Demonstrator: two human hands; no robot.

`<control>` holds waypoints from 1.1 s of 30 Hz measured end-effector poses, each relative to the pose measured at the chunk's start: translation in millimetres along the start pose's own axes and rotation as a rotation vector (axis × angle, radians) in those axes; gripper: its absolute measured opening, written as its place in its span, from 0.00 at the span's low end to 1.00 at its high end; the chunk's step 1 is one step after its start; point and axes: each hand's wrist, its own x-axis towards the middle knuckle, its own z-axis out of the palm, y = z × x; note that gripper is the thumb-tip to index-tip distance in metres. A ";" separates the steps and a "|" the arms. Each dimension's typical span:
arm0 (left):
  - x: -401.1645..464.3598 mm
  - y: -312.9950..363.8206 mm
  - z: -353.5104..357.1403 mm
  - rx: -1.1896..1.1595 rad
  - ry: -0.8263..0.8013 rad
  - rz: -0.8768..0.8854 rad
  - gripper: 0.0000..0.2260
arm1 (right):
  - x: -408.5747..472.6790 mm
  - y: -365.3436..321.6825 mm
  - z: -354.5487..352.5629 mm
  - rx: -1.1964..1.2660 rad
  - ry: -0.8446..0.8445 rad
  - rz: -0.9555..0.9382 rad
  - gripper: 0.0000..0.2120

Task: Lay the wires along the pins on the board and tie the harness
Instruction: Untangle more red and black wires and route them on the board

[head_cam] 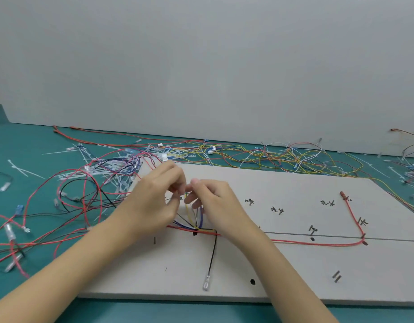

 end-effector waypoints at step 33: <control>-2.6 -43.5 -19.2 0.474 -0.080 -0.497 0.07 | -5.9 -2.1 -45.9 1.226 0.124 0.065 0.14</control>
